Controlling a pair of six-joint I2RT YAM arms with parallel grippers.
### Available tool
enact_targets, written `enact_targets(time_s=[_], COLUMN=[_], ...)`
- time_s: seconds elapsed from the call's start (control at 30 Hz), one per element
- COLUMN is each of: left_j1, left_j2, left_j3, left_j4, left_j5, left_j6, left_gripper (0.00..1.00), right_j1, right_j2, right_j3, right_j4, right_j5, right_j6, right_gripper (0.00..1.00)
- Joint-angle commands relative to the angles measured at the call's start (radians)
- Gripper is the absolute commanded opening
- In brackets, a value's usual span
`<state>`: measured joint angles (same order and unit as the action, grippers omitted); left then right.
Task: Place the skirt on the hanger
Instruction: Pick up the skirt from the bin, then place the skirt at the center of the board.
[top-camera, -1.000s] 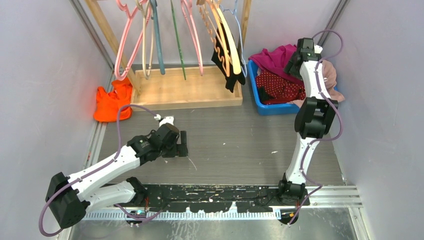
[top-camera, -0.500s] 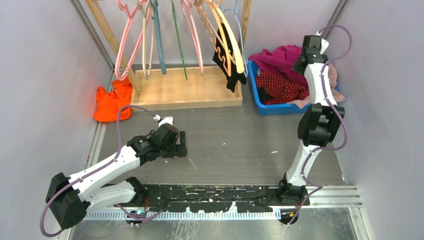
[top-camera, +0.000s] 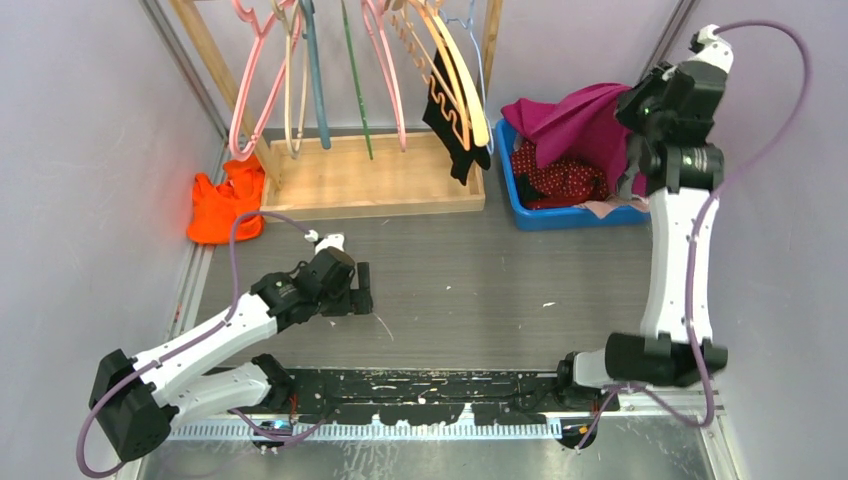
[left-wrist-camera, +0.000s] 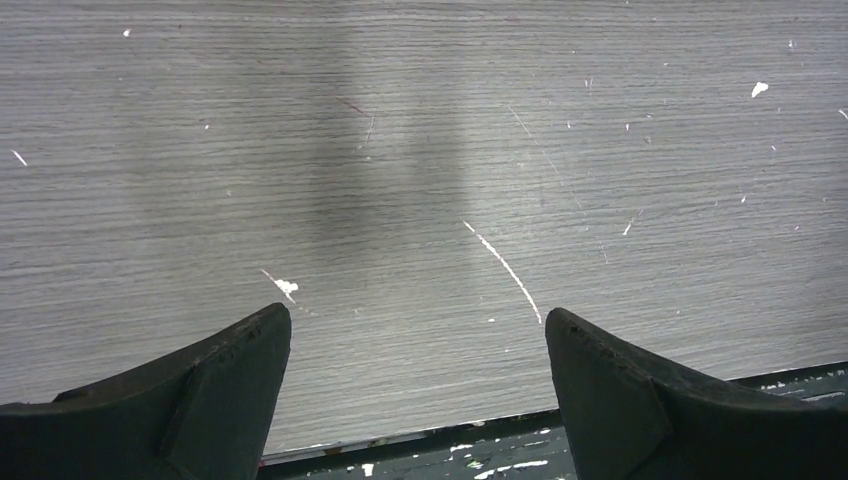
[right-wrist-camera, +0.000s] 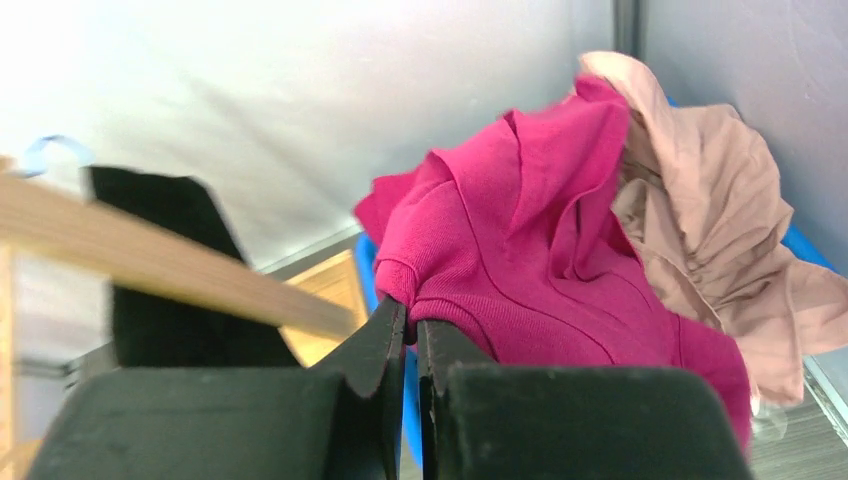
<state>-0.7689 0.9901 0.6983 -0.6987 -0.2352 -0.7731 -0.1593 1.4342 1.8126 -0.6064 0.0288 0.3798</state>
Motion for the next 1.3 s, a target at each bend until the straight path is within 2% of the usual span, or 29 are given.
enact_targets(time_s=[0.0,0.2,0.4,0.47,0.53,0.63,0.73,0.93,1.03,1.13,1.27], left_j1=[0.005,0.006,0.006,0.005,0.006,0.006,0.006,0.005,0.005,0.005,0.006], left_j2=[-0.035,-0.086,-0.14,-0.157,-0.176,-0.194,-0.22,-0.238,-0.221,-0.204,-0.203], left_j3=[0.032,0.044,0.061,0.061,0.061,0.069,0.073,0.084,0.099,0.121,0.154], left_j4=[-0.017,-0.066,-0.12,-0.134,-0.154,-0.179,-0.2,-0.208,-0.206,-0.215,-0.242], left_j5=[-0.022,-0.031,-0.05,-0.054,-0.055,-0.058,-0.063,-0.055,-0.052,-0.054,-0.061], left_j6=[0.019,0.031,0.035,0.035,0.033,0.028,0.021,0.002,0.0,0.0,-0.001], left_gripper=[0.97,0.97,0.97,0.97,0.97,0.96,0.96,0.96,0.95,0.95,0.95], right_j1=[0.0,-0.001,-0.001,0.0,0.0,-0.001,-0.001,0.003,0.039,0.21,0.493], right_j2=[-0.236,-0.424,-0.471,-0.481,-0.506,-0.549,-0.576,-0.558,-0.509,-0.421,-0.298], right_j3=[-0.021,0.03,0.118,0.091,0.006,-0.164,-0.278,-0.318,-0.311,-0.254,-0.204], right_j4=[0.09,-0.04,-0.181,-0.191,-0.139,0.035,0.168,0.189,0.119,-0.031,-0.165], right_j5=[-0.163,-0.316,-0.523,-0.589,-0.673,-0.781,-0.831,-0.834,-0.804,-0.654,-0.354], right_j6=[-0.008,-0.011,0.044,0.079,0.161,0.311,0.403,0.399,0.331,0.198,0.07], right_gripper=[0.01,0.01,0.01,0.01,0.01,0.01,0.01,0.01,0.01,0.01,0.01])
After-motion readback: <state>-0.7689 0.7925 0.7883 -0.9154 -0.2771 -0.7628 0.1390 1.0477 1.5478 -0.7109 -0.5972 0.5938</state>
